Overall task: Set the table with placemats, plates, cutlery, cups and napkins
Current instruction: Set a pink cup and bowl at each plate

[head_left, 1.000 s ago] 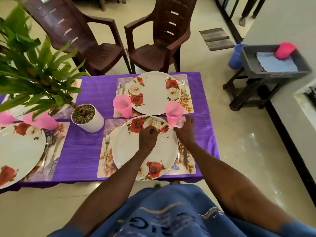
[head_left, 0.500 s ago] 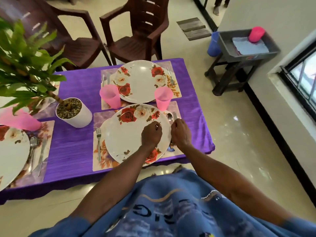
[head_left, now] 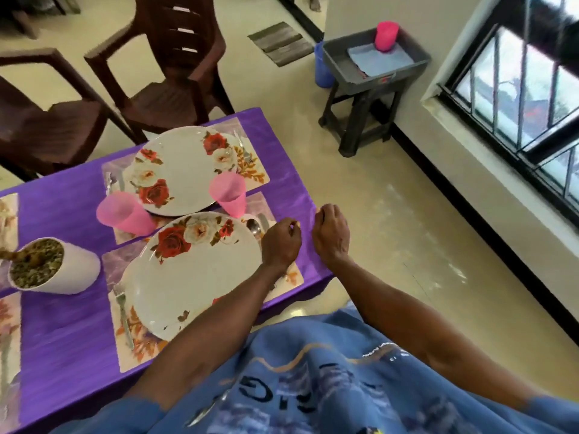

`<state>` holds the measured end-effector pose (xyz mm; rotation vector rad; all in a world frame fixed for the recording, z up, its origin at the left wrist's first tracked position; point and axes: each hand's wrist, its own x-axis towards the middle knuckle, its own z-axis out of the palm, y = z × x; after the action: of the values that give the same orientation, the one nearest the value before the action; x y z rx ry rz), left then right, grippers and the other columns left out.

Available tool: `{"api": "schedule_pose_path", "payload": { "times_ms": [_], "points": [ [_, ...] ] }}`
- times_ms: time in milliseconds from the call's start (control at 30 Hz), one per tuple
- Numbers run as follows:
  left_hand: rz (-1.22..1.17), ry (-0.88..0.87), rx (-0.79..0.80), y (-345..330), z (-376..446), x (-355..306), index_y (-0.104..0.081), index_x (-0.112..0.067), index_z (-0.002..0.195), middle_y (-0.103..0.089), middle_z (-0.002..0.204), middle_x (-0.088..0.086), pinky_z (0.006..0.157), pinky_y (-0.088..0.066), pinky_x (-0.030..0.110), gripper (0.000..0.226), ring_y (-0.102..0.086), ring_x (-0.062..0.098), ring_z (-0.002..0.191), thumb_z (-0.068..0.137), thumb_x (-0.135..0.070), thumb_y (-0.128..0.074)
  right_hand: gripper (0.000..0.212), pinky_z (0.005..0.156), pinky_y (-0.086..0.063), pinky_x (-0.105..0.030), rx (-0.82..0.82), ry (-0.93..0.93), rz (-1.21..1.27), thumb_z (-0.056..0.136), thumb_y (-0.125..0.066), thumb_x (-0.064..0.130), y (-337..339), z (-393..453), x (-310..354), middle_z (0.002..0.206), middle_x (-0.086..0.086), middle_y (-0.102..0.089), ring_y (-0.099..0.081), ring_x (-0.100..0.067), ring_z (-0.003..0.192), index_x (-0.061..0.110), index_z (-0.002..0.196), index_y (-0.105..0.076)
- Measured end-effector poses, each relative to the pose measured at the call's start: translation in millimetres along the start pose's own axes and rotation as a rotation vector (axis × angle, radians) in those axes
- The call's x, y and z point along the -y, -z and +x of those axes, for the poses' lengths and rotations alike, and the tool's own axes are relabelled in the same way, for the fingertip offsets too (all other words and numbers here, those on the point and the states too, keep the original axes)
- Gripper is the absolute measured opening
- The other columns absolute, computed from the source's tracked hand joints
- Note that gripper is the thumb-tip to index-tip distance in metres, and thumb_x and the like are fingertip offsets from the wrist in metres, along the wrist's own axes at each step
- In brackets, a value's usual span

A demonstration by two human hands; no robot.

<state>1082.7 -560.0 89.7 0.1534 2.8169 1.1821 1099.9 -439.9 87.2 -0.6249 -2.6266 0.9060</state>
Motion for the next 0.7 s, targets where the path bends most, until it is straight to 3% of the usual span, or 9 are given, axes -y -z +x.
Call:
{"api": "schedule_pose_path", "payload": {
  "times_ms": [200, 467, 533, 700],
  "points": [
    [0.019, -0.048, 0.026, -74.4, 45.4, -65.1, -0.070, -0.012, 0.104, -0.073, 0.097, 0.012, 0.071, -0.048, 0.036, 0.023, -0.065, 0.035, 0.089, 0.093, -0.022, -0.053, 0.018, 0.074, -0.041, -0.042, -0.048, -0.075, 0.018, 0.099, -0.044, 0.015, 36.1, 70.4, -62.9, 0.096, -0.018, -0.060, -0.055, -0.038, 0.084, 0.003, 0.093, -0.056],
    [0.217, -0.010, 0.252, -192.4, 79.3, -157.2, -0.064, -0.013, 0.090, -0.070, 0.091, 0.012, 0.065, -0.041, 0.034, 0.017, -0.063, 0.036, 0.087, 0.092, -0.024, -0.051, 0.022, 0.070, -0.037, -0.035, 0.253, -0.185, -0.186, 0.101, -0.039, 0.020, 114.5, 147.9, -186.5, 0.104, -0.014, -0.060, -0.055, -0.032, 0.088, 0.005, 0.102, -0.055],
    [0.268, -0.007, 0.326, -219.7, 82.6, -173.0, -0.065, -0.013, 0.092, -0.070, 0.094, 0.012, 0.065, -0.038, 0.032, 0.018, -0.063, 0.036, 0.089, 0.092, -0.023, -0.050, 0.022, 0.069, -0.036, -0.035, 0.315, -0.219, -0.266, 0.099, -0.038, 0.017, 132.5, 163.3, -214.9, 0.106, -0.015, -0.060, -0.055, -0.032, 0.089, 0.005, 0.105, -0.056],
    [0.401, -0.094, 0.545, -260.0, 103.4, -199.0, -0.066, -0.014, 0.104, -0.069, 0.106, 0.014, 0.077, -0.049, 0.037, 0.024, -0.063, 0.036, 0.096, 0.093, -0.024, -0.047, 0.021, 0.066, -0.042, -0.036, 0.444, -0.299, -0.338, 0.093, -0.040, 0.009, 151.7, 187.1, -265.3, 0.104, -0.016, -0.061, -0.058, -0.033, 0.085, 0.005, 0.107, -0.054]
  ]
}}
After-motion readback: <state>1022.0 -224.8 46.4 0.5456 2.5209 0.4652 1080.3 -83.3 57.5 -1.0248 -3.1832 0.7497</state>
